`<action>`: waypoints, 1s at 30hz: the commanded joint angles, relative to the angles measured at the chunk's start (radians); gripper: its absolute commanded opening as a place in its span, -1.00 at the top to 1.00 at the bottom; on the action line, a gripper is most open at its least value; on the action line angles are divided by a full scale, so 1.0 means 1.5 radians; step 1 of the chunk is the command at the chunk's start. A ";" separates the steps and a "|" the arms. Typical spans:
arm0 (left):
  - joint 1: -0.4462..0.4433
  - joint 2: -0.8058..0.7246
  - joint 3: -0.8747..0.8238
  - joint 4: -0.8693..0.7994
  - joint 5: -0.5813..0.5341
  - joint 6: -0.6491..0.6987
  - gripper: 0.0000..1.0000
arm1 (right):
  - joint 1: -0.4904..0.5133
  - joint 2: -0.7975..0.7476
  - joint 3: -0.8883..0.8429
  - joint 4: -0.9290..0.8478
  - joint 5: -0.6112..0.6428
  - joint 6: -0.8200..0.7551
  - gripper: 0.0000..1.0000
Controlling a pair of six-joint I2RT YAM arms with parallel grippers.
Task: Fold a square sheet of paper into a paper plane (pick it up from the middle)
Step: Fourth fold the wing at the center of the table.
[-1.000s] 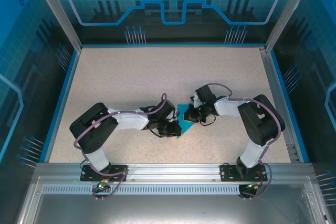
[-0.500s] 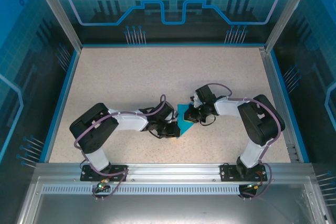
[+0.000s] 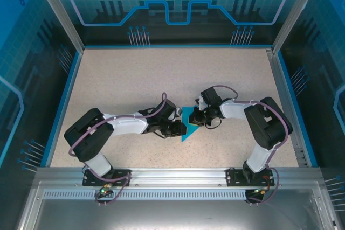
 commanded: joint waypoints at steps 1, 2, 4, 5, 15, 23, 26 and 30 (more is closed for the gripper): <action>0.008 0.028 -0.007 0.037 0.026 -0.021 0.58 | 0.007 0.056 -0.021 -0.045 0.090 -0.013 0.89; 0.008 0.037 -0.005 0.041 0.034 -0.024 0.58 | 0.006 0.057 -0.020 -0.045 0.089 -0.012 0.88; 0.008 0.051 -0.005 0.053 0.050 -0.028 0.59 | 0.007 0.058 -0.020 -0.046 0.089 -0.012 0.89; 0.007 0.056 -0.007 0.062 0.058 -0.032 0.59 | 0.006 0.059 -0.021 -0.046 0.089 -0.013 0.88; 0.008 0.064 -0.020 0.025 0.050 -0.028 0.60 | 0.007 0.065 -0.021 -0.046 0.090 -0.012 0.89; 0.008 0.069 -0.034 0.024 0.062 -0.029 0.60 | 0.007 0.070 -0.021 -0.048 0.093 -0.011 0.89; 0.008 0.065 -0.038 0.036 0.075 -0.036 0.60 | 0.006 0.072 -0.020 -0.048 0.093 -0.010 0.89; 0.007 0.039 -0.036 0.046 0.083 -0.039 0.58 | 0.007 0.072 -0.020 -0.048 0.093 -0.010 0.89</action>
